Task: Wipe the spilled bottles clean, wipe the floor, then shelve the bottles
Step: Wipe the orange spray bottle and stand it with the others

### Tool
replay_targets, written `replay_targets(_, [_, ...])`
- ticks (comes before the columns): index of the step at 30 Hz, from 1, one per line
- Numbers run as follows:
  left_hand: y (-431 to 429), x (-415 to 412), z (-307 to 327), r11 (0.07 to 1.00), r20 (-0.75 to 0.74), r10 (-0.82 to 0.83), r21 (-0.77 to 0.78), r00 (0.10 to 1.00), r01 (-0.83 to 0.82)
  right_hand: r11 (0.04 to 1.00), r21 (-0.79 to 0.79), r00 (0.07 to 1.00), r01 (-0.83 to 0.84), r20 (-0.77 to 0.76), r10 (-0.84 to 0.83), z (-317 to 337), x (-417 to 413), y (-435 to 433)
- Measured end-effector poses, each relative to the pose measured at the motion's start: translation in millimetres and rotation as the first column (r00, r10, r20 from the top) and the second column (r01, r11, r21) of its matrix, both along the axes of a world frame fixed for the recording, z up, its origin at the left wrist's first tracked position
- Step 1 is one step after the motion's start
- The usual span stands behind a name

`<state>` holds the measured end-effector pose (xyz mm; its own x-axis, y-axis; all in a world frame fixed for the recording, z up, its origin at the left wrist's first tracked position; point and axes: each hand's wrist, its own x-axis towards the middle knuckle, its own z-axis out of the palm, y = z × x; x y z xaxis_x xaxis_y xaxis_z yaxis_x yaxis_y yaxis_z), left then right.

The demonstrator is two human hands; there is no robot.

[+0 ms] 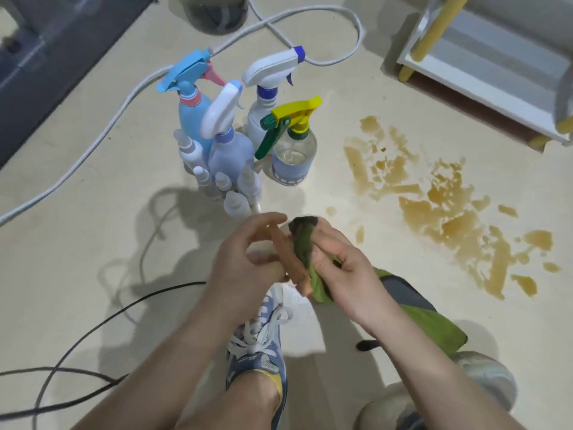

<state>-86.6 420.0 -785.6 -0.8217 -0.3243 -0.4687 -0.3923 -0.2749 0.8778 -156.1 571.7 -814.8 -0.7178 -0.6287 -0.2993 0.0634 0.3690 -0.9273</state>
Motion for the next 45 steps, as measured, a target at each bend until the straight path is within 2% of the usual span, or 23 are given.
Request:
replay_targets(1, [1,3,0,0.951,0.044,0.102,0.290,0.994,-0.110,0.994,-0.002,0.993,0.106,-0.056,-0.106,-8,7,-4])
replay_targets(2, [2,5,1,0.880,0.059,0.146,0.449,0.988,-0.157,0.975,0.012,0.972,0.221,-0.089,-0.219,-12,13,-8])
replay_targets(3, [2,6,2,0.884,0.054,0.131,0.445,0.990,-0.141,0.952,0.038,0.947,0.305,-0.119,-0.299,-16,19,-14])
replay_targets(5, [1,4,5,0.948,0.108,0.086,0.296,0.990,-0.115,0.922,0.097,0.903,0.374,-0.264,-0.338,-19,29,-27])
replay_targets(7, [-2,1,7,0.999,0.153,0.039,0.024,0.987,-0.043,0.929,0.114,0.865,0.353,-0.419,-0.277,-22,32,-38])
replay_targets(10, [-5,-1,6,0.946,0.233,0.050,-0.322,0.971,0.029,0.934,0.178,0.834,0.310,-0.522,-0.178,-26,34,-47])
replay_targets(12, [-10,1,2,0.916,0.276,0.040,-0.394,0.960,0.075,0.927,0.238,0.844,0.290,-0.521,-0.130,-34,30,-49])
replay_targets(14, [-15,7,0,0.928,0.280,0.042,-0.366,0.959,0.066,0.906,0.293,0.859,0.307,-0.494,-0.131,-51,22,-45])
replay_targets(17, [-16,17,2,0.985,0.304,0.107,-0.165,0.947,-0.058,0.802,0.350,0.859,0.485,-0.361,-0.362,-70,6,-31])
replay_targets(20, [-10,22,-4,0.978,0.302,0.090,-0.208,0.949,-0.027,0.702,0.456,0.837,0.547,-0.287,-0.466,-69,1,-32])
replay_targets(21, [-10,19,-5,0.967,0.302,0.093,-0.254,0.949,-0.013,0.731,0.426,0.845,0.533,-0.312,-0.435,-60,5,-41])
replay_targets(23, [-15,14,-5,0.953,0.332,0.085,-0.303,0.939,0.021,0.871,0.266,0.854,0.414,-0.444,-0.270,-44,25,-63])
replay_targets(25, [-21,15,-8,0.966,0.344,0.091,-0.259,0.934,0.002,0.956,0.176,0.834,0.234,-0.541,-0.105,-38,46,-76])
replay_targets(28, [-21,26,-13,0.976,0.331,0.115,-0.215,0.936,-0.044,0.962,0.257,0.834,0.087,-0.547,0.071,-51,27,-54])
replay_targets(29, [-18,31,-15,0.975,0.328,0.118,-0.216,0.937,-0.047,0.944,0.313,0.866,0.107,-0.496,0.066,-60,13,-39])
replay_targets(31, [-10,41,-19,0.972,0.315,0.133,-0.228,0.940,-0.061,0.884,0.408,0.959,0.227,-0.250,-0.131,-72,-17,-15])
replay_targets(33, [-7,44,-20,0.964,0.295,0.161,-0.251,0.942,-0.086,0.846,0.451,0.959,0.283,-0.115,-0.260,-73,-24,-9])
replay_targets(35, [-9,44,-25,0.951,0.289,0.161,-0.302,0.944,-0.069,0.878,0.397,0.947,0.268,-0.277,-0.164,-66,2,-21])
replay_targets(37, [-12,40,-25,0.943,0.278,0.137,-0.331,0.951,-0.039,0.922,0.355,0.888,0.156,-0.460,0.027,-53,35,-37])
replay_targets(39, [-11,40,-24,0.936,0.267,0.117,-0.351,0.956,-0.016,0.952,0.305,0.863,0.041,-0.491,0.120,-49,35,-43])
replay_targets(41, [-8,40,-21,0.921,0.241,0.077,-0.389,0.967,0.024,0.947,0.314,0.910,0.073,-0.409,0.065,-58,6,-36])
replay_targets(43, [-4,37,-15,0.897,0.198,0.003,-0.434,0.980,0.085,0.894,0.366,0.959,0.259,-0.204,-0.195,-68,-21,-22])
replay_targets(45, [-2,30,-11,0.870,0.172,-0.054,-0.476,0.984,0.131,0.843,0.412,0.938,0.345,-0.126,-0.323,-65,-7,-18])
